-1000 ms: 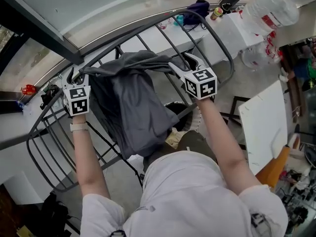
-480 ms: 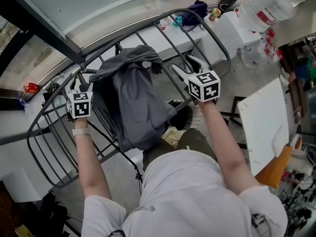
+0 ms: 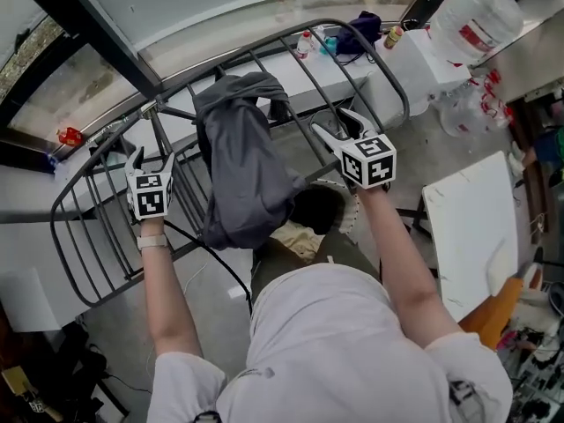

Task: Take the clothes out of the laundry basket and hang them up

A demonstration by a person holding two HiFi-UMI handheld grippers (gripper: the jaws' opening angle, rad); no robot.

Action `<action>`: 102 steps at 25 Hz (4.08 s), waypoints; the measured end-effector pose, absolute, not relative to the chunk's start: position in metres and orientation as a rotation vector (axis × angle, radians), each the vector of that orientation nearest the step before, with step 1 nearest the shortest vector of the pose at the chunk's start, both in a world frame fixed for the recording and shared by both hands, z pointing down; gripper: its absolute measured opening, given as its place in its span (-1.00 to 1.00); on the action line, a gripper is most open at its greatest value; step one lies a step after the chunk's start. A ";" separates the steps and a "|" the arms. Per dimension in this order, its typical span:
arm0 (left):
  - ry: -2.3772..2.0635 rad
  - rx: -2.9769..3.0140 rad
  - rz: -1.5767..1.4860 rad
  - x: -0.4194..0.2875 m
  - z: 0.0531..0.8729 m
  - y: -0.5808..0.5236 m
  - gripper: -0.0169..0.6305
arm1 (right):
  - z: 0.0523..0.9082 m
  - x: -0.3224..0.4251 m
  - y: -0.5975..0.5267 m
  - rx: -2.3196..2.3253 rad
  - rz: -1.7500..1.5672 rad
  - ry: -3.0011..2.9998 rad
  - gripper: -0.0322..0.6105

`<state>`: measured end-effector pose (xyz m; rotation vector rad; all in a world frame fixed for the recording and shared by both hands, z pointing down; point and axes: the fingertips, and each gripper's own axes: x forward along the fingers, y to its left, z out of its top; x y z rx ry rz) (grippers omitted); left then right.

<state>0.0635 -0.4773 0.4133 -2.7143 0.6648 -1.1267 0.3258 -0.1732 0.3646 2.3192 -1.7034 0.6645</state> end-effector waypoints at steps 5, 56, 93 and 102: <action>0.709 -2.741 -1.074 0.035 0.397 -0.419 -0.01 | 0.367 0.300 -0.133 2.285 0.654 -1.790 -0.06; 1.035 -2.943 -1.740 -0.305 0.611 -0.045 -0.01 | 0.871 -0.012 0.089 1.176 1.128 -1.653 -0.06; 0.933 -3.154 -1.554 -0.327 0.603 -0.043 -0.01 | 0.742 0.015 0.056 1.641 1.006 -1.728 -0.79; 0.713 -3.198 -1.409 -0.310 0.583 -0.057 -0.01 | 0.594 0.025 0.024 1.918 0.723 -1.799 -0.79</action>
